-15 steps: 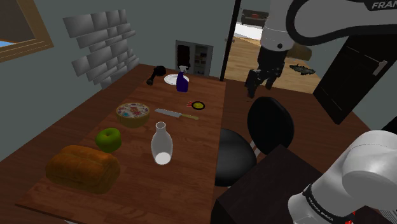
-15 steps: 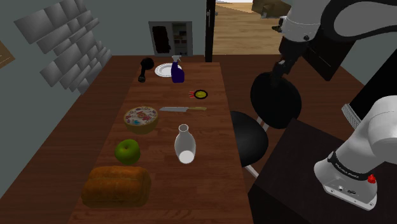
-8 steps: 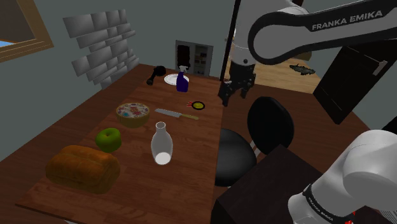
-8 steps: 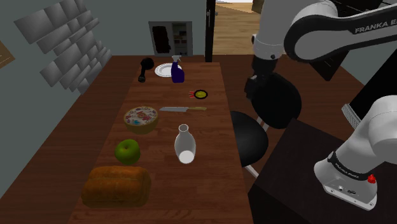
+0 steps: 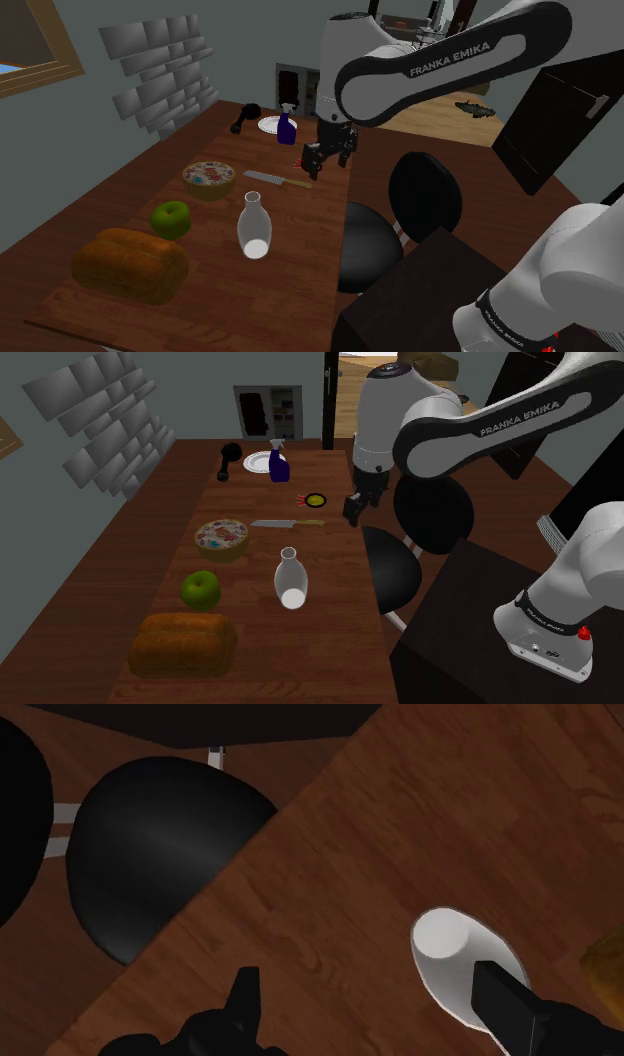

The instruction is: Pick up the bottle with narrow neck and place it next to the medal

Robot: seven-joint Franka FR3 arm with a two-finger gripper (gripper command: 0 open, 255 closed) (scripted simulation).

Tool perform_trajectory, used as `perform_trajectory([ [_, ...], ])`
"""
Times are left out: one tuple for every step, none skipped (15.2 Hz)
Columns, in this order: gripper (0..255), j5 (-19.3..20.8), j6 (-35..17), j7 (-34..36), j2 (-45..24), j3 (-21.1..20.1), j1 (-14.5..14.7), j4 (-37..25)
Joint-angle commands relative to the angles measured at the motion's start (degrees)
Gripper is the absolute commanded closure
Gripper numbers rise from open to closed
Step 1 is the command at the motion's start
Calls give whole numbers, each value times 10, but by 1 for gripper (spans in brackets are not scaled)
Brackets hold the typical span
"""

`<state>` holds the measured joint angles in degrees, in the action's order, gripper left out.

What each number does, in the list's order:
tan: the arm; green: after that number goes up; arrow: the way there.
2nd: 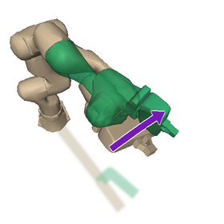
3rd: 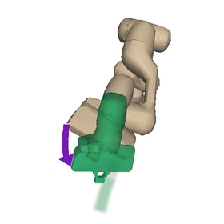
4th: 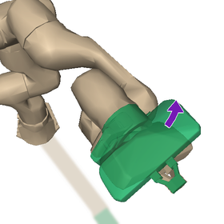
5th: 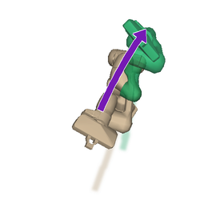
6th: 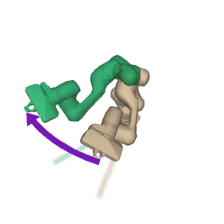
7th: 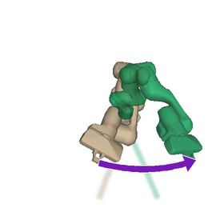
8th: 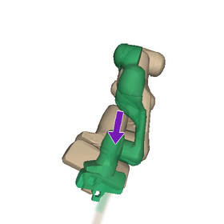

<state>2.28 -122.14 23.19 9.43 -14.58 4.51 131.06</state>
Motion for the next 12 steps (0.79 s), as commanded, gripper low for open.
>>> perform_trajectory([
  [0, 7, -19, 17, -41, -9, 3, -23],
  [0, 13, -26, 25, -62, -13, 5, -36],
  [0, 18, -34, 34, -84, -16, 7, -50],
  [0, 25, -40, 43, -105, -20, 10, -65],
  [0, 31, -46, 52, -127, -22, 13, -81],
  [0, 38, -51, 60, -149, -24, 16, -97],
  [0, 45, -56, 69, -171, -26, 20, -114],
  [0, 52, -59, 77, -192, -27, 25, -131],
  [0, 58, -62, 85, -214, -28, 29, -150],
  [0, 65, -65, 92, -236, -28, 35, -169],
  [0, 72, -66, 99, -258, -28, 40, -189],
  [0, 78, -67, 106, -280, -27, 46, -209],
])
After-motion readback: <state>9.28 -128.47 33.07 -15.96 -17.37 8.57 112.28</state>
